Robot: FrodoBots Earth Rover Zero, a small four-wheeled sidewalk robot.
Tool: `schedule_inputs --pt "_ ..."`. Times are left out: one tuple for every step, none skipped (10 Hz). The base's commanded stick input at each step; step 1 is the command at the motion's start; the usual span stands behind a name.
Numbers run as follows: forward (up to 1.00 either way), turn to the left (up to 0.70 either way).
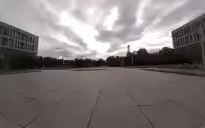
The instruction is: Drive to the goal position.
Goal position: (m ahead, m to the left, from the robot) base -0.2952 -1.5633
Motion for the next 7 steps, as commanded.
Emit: schedule_inputs --pt "0.00 0.00" --pt "0.00 0.00" --pt "0.00 0.00" --pt "0.01 0.00" --pt "0.04 0.00" --pt "0.06 0.00" --pt "0.12 0.00"
